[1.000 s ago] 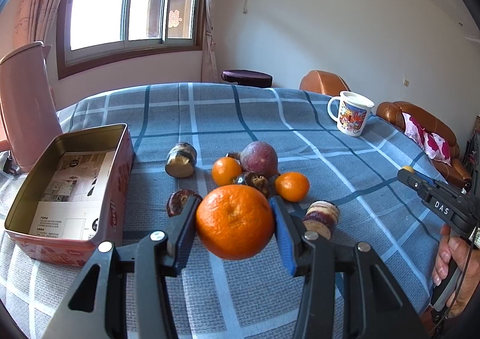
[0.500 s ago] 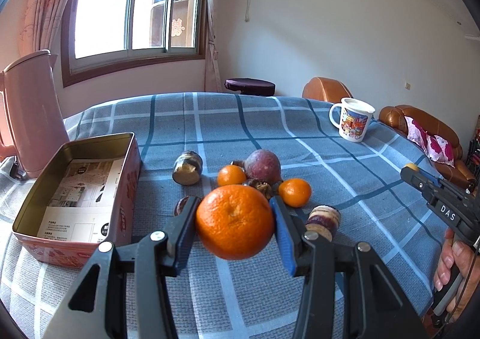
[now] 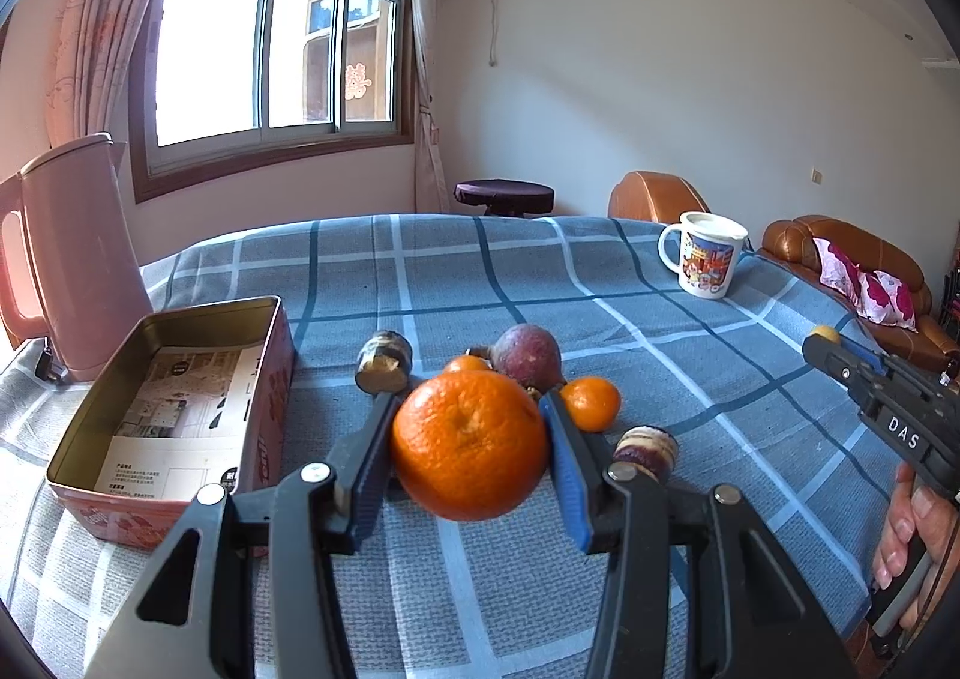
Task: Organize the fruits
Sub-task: 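Carry the orange with the left tool toward the tin box while the right tool carries the yellow fruit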
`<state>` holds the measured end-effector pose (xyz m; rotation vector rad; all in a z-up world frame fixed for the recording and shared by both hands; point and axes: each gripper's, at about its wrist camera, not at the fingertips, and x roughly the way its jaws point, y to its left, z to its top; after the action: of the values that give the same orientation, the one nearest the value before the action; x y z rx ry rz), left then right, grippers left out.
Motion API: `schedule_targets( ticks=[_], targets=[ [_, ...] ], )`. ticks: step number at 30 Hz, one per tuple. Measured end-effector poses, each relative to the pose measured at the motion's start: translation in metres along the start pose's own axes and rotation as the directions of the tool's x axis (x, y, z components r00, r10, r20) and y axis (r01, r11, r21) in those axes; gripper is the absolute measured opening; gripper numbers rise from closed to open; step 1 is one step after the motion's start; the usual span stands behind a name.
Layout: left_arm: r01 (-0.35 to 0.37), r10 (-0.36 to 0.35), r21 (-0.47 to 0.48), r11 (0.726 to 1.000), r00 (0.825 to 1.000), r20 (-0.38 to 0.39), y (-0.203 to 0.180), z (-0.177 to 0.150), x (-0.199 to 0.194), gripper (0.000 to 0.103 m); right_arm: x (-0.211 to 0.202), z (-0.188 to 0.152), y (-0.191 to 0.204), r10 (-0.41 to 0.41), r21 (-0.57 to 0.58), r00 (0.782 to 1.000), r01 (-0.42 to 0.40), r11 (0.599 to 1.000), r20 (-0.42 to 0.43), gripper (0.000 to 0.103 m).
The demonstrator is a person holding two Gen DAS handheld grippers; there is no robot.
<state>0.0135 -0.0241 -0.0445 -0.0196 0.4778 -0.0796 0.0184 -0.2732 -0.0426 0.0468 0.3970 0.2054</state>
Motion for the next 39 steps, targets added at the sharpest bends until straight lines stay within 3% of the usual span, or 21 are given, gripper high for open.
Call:
schedule_targets(
  ticks=[19, 39],
  targets=[
    [-0.043, 0.043, -0.002, 0.999, 0.997, 0.065, 0.007, 0.01, -0.02, 0.049, -0.013, 0.017, 0.029, 0.044, -0.06, 0.998, -0.041, 0.997, 0.052, 0.027],
    [-0.087, 0.089, -0.044, 0.995, 0.995, 0.054, 0.032, 0.014, -0.018, 0.049, -0.001, 0.032, 0.069, 0.137, -0.126, 0.99, -0.132, 0.983, 0.036, 0.027]
  ],
)
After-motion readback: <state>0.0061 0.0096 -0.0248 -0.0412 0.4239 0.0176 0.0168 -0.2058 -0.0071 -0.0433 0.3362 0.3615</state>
